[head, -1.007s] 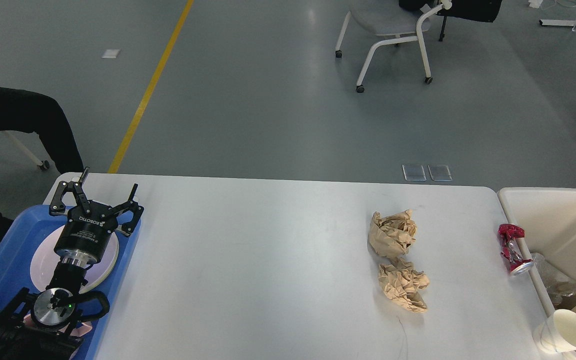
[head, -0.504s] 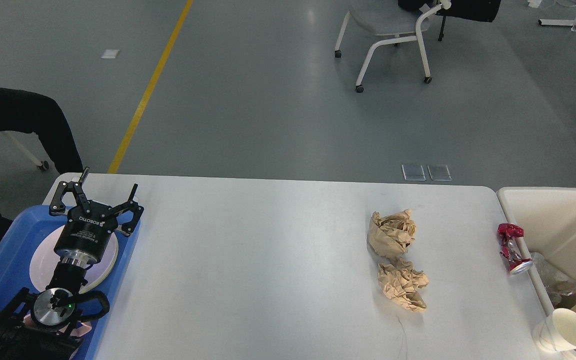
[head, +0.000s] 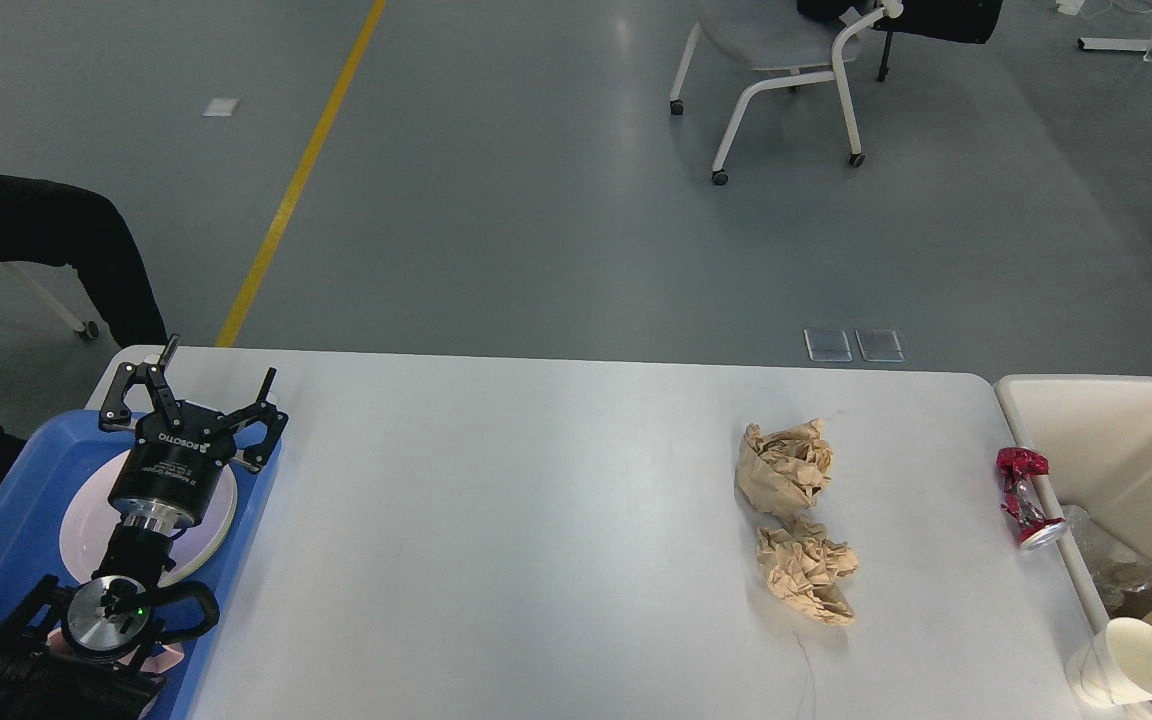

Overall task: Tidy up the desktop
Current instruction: 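Release the red can and raise the right gripper above the bin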

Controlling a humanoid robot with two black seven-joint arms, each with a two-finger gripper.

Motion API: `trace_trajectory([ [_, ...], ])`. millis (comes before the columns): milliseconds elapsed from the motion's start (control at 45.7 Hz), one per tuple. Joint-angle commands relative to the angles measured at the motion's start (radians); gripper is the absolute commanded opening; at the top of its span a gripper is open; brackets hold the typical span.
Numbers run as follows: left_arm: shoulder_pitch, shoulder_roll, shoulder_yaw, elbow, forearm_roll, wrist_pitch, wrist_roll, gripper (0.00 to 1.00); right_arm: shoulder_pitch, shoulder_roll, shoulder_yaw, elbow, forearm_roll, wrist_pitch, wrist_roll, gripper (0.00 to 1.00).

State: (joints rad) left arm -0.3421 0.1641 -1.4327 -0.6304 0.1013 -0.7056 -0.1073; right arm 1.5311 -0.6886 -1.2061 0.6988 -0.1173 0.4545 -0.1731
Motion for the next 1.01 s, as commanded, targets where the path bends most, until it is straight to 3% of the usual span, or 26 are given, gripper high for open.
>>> trace_trajectory([
  [0,0.000,0.000,0.000,0.000,0.000,0.000,0.000,0.96,0.230,0.007,-0.110,0.175,-0.005,0.076,-0.061,1.00],
  [109,0.000,0.000,0.000,0.000,0.000,0.000,0.000,0.96,0.377,0.050,-0.127,0.245,-0.004,0.222,-0.101,1.00],
  [285,0.000,0.000,0.000,0.000,0.000,0.000,0.000,0.96,0.566,0.127,-0.127,0.321,-0.004,0.496,-0.108,1.00],
  [657,0.000,0.000,0.000,0.000,0.000,0.000,0.000,0.96,0.928,0.178,-0.130,0.570,0.007,0.505,-0.108,1.00],
  [985,0.000,0.000,0.000,0.000,0.000,0.000,0.000,0.96,0.949,0.170,-0.128,0.581,0.077,0.505,-0.105,1.00],
])
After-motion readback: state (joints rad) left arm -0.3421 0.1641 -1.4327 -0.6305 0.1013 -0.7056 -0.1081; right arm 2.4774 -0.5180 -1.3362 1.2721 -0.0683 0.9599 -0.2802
